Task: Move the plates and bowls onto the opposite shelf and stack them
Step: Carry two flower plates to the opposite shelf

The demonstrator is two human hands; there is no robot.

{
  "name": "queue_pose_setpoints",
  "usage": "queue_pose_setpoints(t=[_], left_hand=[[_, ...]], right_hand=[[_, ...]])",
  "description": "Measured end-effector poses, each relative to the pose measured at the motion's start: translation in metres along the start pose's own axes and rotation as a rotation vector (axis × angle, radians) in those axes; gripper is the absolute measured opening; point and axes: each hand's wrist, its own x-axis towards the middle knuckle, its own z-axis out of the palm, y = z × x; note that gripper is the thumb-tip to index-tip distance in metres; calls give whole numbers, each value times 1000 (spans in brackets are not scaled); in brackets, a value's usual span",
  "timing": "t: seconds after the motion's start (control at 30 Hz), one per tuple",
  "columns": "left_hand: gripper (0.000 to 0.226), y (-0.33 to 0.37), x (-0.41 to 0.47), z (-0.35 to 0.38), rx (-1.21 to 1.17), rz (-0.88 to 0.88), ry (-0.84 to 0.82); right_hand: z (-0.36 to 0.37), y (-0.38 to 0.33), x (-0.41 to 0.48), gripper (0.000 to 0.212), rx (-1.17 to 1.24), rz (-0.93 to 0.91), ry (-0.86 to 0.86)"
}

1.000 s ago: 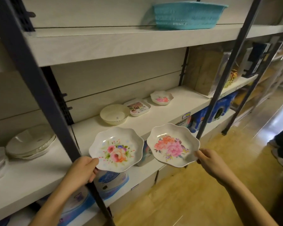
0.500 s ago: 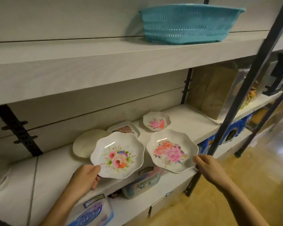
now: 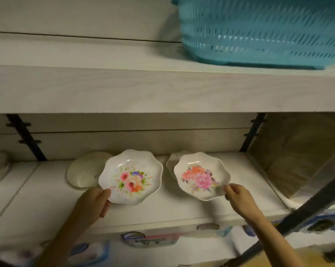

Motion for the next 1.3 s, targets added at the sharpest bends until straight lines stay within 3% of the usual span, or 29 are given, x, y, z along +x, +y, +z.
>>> queue_pose_setpoints(t=[0.4,0.73,0.83,1.03,1.3], left_hand=[[44,29,-12,29,-30,-138,169],[43,41,0,44,-12,-158,179],[41,42,5,50,-3,-140,149],[41,45,27,68,48,-84,71],[42,66,81,120,-2,-73,-4]], right_hand=[[22,11,113,45,-187,-131,-141],[44,2,134,43,-379,0,-274],[45,1,131,42,-430,18,-292],[29,3,122,58,-488,-54,-315],[-16,25,93,38,-425,-163,-309]])
